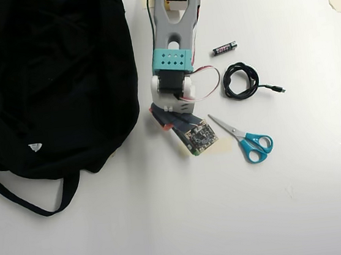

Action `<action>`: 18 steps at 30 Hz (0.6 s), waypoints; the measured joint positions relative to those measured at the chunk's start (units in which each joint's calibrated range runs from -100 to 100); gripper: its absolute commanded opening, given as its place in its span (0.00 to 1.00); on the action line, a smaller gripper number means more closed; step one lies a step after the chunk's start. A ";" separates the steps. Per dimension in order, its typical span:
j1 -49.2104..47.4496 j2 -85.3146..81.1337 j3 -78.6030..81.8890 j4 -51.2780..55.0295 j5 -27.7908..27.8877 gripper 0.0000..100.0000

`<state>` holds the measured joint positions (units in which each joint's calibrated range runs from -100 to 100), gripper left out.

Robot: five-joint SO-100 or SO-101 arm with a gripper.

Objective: Put the green marker into the black bag

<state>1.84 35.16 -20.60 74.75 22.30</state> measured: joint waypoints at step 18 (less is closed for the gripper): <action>-1.91 0.00 -12.81 11.76 -3.86 0.02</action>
<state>-0.07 35.16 -33.41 86.52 18.44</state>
